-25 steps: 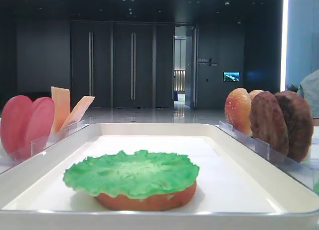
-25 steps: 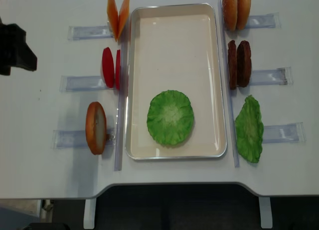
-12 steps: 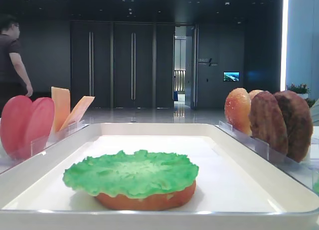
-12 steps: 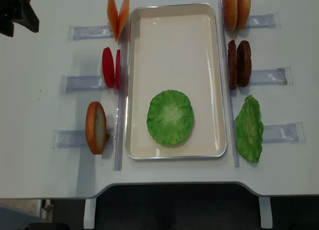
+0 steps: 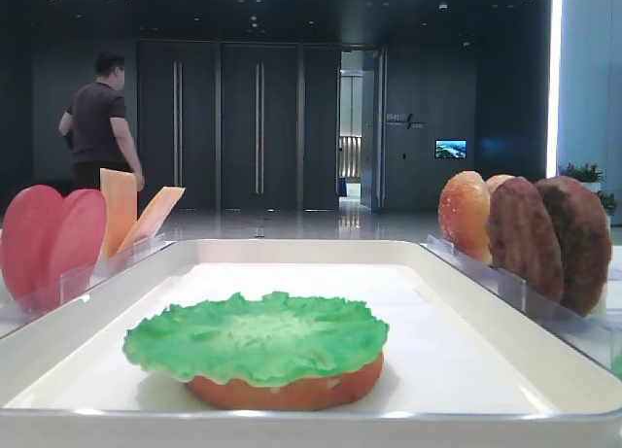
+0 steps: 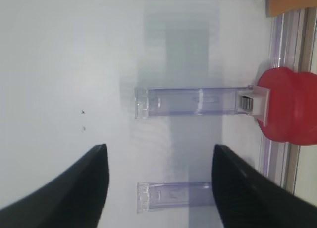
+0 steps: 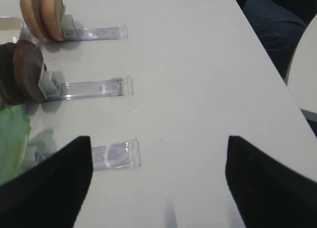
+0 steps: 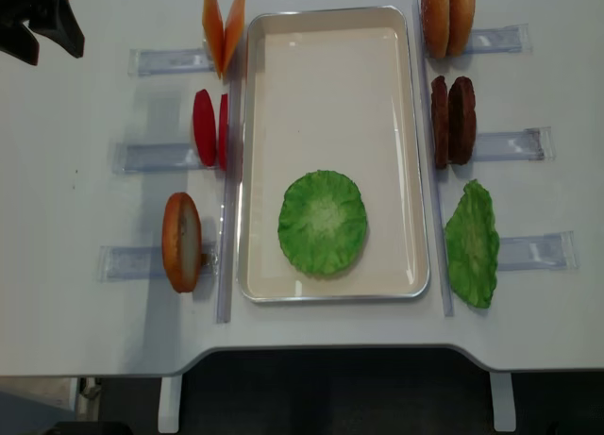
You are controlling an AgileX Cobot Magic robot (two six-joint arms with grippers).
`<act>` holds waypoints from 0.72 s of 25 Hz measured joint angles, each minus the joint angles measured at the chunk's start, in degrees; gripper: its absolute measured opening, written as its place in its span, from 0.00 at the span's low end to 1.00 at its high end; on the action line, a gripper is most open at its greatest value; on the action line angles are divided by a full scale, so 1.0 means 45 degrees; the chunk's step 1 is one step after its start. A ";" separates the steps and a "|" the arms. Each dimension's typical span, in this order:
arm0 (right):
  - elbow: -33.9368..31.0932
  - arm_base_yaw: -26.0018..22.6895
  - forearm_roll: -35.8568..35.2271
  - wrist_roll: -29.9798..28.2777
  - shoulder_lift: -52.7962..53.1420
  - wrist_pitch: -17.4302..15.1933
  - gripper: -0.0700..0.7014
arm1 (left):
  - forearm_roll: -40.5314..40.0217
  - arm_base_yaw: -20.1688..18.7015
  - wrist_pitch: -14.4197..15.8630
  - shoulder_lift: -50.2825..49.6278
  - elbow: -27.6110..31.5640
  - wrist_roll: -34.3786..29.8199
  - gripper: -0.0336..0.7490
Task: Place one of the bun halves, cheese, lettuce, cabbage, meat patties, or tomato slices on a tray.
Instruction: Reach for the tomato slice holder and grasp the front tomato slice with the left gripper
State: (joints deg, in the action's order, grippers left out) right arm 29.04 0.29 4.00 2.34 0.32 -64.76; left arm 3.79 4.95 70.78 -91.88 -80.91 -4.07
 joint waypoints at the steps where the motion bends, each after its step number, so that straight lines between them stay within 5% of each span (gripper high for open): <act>1: 0.0000 0.0000 0.0000 0.0000 0.0000 -0.0016 0.79 | 0.0000 -0.0022 0.0000 0.0000 0.0000 0.0012 0.68; 18: 0.0000 0.0000 0.0000 0.0000 0.0000 -0.0002 0.79 | -0.0843 -0.3856 0.0000 -0.0024 0.0000 0.3055 0.68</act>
State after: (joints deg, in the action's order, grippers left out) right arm 29.04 0.29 4.00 2.34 0.32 -64.77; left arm 0.00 -12.40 70.78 -91.99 -80.91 9.68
